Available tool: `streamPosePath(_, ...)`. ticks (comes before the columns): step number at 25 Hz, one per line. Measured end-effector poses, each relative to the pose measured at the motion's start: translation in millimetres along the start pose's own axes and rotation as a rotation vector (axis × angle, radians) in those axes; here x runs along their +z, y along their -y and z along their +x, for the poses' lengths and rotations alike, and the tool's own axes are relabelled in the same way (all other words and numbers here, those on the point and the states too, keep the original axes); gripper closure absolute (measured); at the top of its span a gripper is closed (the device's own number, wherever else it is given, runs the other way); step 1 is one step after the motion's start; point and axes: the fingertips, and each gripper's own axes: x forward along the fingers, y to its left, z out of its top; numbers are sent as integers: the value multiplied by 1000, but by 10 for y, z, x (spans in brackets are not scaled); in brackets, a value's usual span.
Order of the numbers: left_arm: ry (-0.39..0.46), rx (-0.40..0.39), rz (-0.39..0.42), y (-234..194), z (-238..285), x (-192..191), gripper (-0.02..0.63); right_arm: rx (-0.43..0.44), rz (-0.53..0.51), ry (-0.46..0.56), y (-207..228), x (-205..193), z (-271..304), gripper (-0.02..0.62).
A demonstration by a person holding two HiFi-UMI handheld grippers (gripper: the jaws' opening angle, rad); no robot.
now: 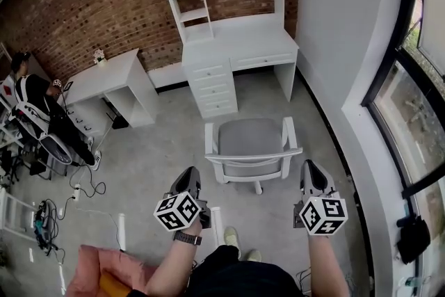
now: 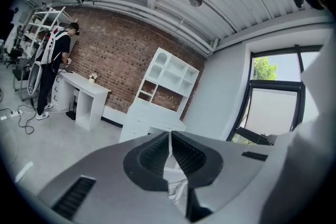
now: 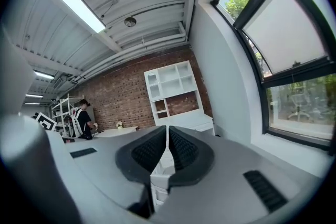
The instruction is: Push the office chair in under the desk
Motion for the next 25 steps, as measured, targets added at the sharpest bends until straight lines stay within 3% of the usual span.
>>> streamPosePath(14, -80, 150, -77, -792, 1185, -357, 594, -175, 12, -107, 660, -483, 972, 584)
streamPosePath(18, -111, 173, -132, -1066, 1592, -494, 496, -246, 29, -159, 849, -803, 1301, 502)
streamPosePath(25, -218, 243, -241, -1499, 2133, -919, 422, -424, 111, -225, 1325, -1329, 1759, 406)
